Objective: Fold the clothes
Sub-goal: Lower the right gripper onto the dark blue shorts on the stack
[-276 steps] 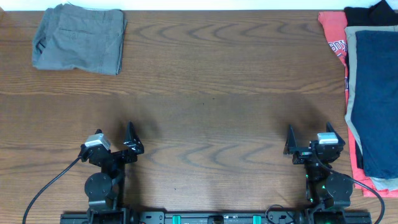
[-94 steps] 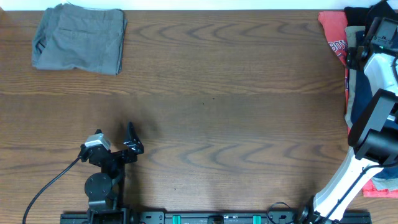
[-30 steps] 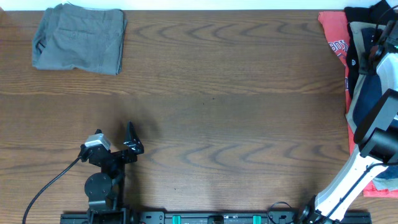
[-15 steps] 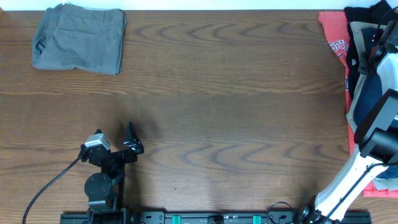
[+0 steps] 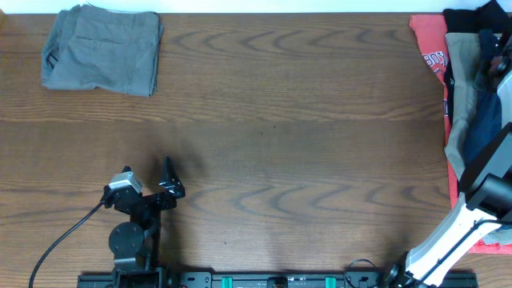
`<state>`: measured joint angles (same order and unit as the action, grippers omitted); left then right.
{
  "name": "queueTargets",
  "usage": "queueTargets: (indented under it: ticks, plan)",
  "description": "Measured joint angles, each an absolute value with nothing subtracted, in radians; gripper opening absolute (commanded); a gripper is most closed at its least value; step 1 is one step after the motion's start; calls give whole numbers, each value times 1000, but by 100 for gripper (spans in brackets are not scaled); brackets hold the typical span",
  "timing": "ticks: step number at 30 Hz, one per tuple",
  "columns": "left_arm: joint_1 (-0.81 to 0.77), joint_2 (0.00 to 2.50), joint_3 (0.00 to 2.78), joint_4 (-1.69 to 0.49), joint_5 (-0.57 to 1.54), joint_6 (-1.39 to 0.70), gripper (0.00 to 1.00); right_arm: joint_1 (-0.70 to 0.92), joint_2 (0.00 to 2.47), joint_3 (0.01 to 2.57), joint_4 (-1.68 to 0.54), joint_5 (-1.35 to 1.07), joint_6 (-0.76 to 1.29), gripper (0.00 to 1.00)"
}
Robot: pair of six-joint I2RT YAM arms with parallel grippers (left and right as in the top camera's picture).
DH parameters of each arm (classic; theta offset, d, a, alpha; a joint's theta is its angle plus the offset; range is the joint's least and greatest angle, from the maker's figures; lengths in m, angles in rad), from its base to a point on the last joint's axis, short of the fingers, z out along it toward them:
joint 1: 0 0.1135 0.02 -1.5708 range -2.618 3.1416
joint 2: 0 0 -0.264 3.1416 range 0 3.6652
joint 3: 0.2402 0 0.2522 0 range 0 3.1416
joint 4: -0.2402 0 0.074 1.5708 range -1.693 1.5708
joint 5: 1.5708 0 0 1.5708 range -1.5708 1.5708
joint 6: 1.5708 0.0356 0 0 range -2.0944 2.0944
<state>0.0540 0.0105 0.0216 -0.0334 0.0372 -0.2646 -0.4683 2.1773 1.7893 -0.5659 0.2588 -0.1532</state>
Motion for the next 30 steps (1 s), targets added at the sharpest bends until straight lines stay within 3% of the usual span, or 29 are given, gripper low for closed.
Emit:
queueTargets:
  ticks: [3, 5, 9, 14, 17, 20, 22, 30]
  plan:
    - [54, 10, 22, -33, 38, -265, 98, -468, 2177, 1789, -568, 258, -153, 3]
    - [54, 10, 22, -33, 38, -265, 98, -468, 2177, 1789, -570, 259, -149, 11]
    - [54, 10, 22, -33, 37, -265, 98, -468, 2177, 1789, -581, 254, -145, 1]
    - [54, 10, 22, -33, 37, -265, 98, -468, 2177, 1789, -586, 202, -140, 1]
    - [54, 10, 22, -33, 38, -265, 98, -468, 2177, 1789, -587, 175, -138, 7]
    - [54, 10, 22, -33, 37, -265, 98, -468, 2178, 1789, -587, 162, -133, 27]
    - [54, 10, 22, -33, 38, -265, 98, -468, 2178, 1789, -587, 155, -136, 32]
    - [54, 10, 22, -33, 37, -265, 98, -468, 2208, 1789, -577, 149, -139, 39]
